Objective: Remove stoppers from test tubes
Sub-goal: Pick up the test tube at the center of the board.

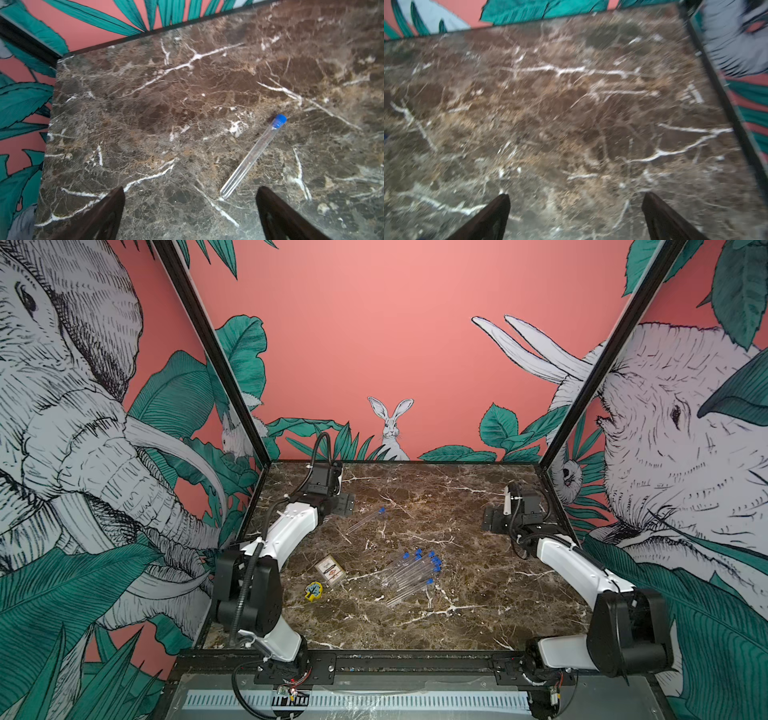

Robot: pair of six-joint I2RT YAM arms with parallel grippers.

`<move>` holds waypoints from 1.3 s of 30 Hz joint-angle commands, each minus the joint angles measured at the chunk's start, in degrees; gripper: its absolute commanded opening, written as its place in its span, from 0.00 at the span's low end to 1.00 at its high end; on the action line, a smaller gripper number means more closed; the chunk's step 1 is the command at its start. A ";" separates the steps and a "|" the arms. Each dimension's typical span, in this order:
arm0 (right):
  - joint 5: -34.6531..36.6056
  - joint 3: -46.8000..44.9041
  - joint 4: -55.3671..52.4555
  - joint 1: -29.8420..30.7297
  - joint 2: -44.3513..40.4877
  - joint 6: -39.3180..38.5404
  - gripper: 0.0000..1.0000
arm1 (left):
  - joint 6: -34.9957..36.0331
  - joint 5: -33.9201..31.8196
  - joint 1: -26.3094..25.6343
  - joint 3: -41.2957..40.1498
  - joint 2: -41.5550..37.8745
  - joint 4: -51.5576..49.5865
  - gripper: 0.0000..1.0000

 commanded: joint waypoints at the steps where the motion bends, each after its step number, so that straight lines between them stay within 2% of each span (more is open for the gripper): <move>1: -5.63 3.34 -4.18 2.37 2.05 2.26 0.99 | 5.15 -3.12 -2.38 5.57 4.23 -9.28 0.99; 10: -12.49 7.66 -4.88 4.06 7.59 3.97 0.99 | 11.45 -5.77 -7.07 21.12 19.02 -17.30 0.99; 21: -11.81 8.48 -5.47 6.28 8.63 5.14 0.98 | 14.52 -2.25 -7.70 31.96 28.95 -23.85 0.90; 30: -11.60 9.18 -6.40 6.70 8.98 4.80 0.98 | 14.87 2.82 -8.01 32.94 31.41 -25.63 0.81; 39: -11.65 9.36 -6.78 6.83 9.51 4.20 0.98 | 15.19 3.28 -8.01 33.11 33.58 -25.76 0.74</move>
